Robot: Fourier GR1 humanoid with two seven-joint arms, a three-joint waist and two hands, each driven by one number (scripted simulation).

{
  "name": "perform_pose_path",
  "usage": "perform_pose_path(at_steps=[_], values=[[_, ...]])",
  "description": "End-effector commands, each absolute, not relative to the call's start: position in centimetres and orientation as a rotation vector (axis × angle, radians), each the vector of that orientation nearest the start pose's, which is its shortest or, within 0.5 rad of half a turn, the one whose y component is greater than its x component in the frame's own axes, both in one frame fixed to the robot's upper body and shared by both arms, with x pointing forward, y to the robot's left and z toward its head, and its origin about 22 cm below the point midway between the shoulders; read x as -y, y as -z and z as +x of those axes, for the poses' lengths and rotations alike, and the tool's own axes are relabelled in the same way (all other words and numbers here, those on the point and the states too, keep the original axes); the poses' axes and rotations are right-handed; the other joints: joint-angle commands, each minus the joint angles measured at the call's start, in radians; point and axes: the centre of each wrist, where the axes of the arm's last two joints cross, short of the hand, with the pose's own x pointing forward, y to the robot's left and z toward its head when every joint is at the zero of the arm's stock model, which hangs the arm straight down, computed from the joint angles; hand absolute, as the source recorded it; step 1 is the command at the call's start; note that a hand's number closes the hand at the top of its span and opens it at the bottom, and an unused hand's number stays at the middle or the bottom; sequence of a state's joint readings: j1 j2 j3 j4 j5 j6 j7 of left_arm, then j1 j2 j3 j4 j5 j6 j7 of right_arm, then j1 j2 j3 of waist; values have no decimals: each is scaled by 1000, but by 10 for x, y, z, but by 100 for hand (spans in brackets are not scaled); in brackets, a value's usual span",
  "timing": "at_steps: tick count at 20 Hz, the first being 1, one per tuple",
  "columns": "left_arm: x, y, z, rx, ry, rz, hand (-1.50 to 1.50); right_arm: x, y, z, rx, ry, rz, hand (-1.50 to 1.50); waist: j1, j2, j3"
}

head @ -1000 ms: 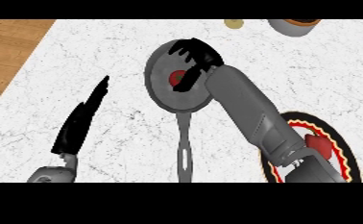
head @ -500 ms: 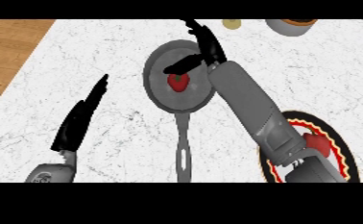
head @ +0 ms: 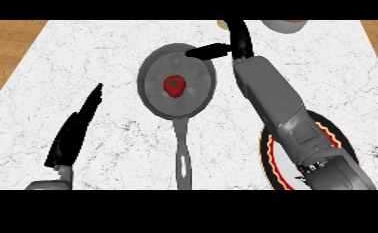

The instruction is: Pick the tomato from the plate and place it in the pan

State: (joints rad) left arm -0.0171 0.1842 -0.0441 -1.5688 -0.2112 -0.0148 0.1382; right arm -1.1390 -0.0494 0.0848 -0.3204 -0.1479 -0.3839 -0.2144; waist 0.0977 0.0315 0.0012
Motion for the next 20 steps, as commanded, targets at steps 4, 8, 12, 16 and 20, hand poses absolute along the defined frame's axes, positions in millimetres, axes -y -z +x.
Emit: perform_pose_path(at_steps=[4, 8, 12, 16, 20], values=[[-273, -24, 245, 1418, 292, 302, 0, 182, -61, 450, 1697, -177, -242, -150, -36, -7, 1], [-267, -25, 236, 1432, 291, 301, 0, 253, -51, 442, 1717, -185, -273, -150, -36, -7, 2], [-280, 0, 230, 1412, 284, 319, 0, 269, -58, 443, 1700, -214, -268, -150, -42, -9, 0], [-269, -23, 236, 1416, 310, 296, 0, 318, -64, 434, 1717, -220, -261, -150, -36, -7, 2], [-276, -20, 241, 1424, 283, 307, 0, 333, -59, 428, 1708, -230, -245, -150, -38, -5, 2]])
